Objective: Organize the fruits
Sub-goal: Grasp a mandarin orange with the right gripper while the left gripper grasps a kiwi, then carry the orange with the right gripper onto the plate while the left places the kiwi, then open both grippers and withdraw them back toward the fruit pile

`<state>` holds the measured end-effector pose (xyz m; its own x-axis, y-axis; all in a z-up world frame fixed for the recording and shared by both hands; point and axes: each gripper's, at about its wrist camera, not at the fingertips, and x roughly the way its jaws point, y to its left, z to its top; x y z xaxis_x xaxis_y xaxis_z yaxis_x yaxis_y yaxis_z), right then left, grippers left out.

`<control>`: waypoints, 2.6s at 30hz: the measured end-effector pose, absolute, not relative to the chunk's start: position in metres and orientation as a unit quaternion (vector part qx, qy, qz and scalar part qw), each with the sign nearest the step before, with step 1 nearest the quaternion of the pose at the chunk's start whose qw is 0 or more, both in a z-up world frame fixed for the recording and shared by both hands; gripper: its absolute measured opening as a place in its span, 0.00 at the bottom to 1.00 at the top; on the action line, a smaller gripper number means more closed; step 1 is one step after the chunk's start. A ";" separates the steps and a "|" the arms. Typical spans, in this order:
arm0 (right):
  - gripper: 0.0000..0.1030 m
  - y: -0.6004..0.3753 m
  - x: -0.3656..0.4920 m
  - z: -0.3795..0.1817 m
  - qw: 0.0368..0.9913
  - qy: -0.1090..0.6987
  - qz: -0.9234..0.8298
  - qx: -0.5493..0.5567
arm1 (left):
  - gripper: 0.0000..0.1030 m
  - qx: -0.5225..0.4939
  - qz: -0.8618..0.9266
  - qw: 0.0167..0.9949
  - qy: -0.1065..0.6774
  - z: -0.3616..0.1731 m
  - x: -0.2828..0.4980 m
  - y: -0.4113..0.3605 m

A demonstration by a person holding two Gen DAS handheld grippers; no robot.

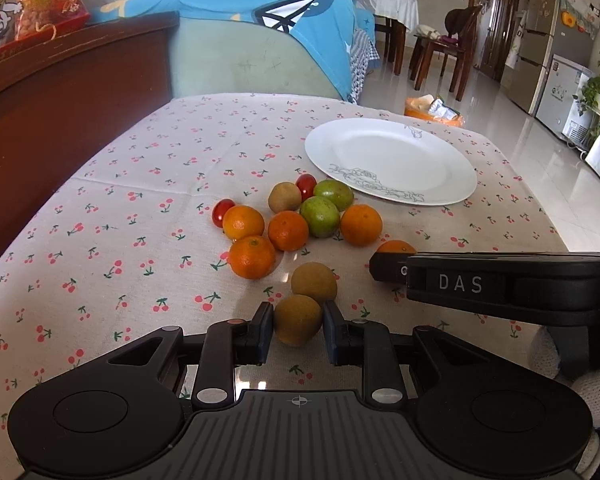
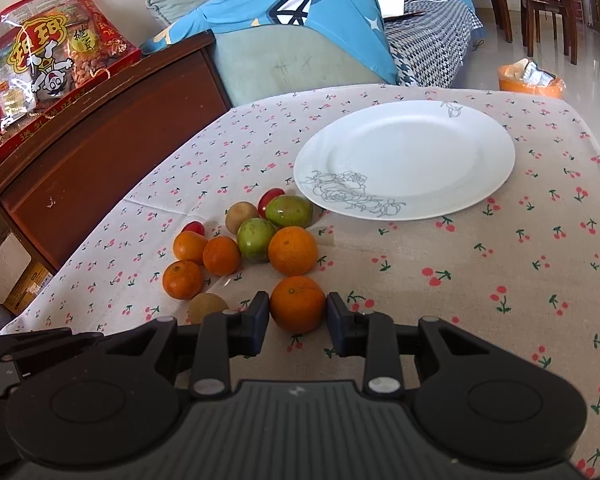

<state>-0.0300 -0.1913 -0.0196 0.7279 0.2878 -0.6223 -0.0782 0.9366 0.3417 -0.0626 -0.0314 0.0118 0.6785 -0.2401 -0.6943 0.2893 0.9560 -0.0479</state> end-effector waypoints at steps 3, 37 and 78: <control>0.30 -0.194 -0.032 -0.018 0.918 0.352 0.097 0.152 | 0.23 0.020 -0.140 0.918 0.370 0.017 -0.060 -0.028; 0.30 -0.241 -0.005 -0.002 0.932 0.292 0.027 0.212 | 0.23 -0.029 -0.197 0.915 0.349 0.039 0.035 -0.076; 0.35 -0.234 -0.011 -0.007 0.925 0.309 0.027 0.218 | 0.65 -0.046 -0.169 0.924 0.341 0.053 0.022 -0.063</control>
<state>-0.0111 -0.2343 -0.0067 0.8075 0.1848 -0.5602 0.0845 0.9037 0.4198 0.0224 -0.0630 0.0531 0.7104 -0.3438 -0.6141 0.2805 0.9386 -0.2009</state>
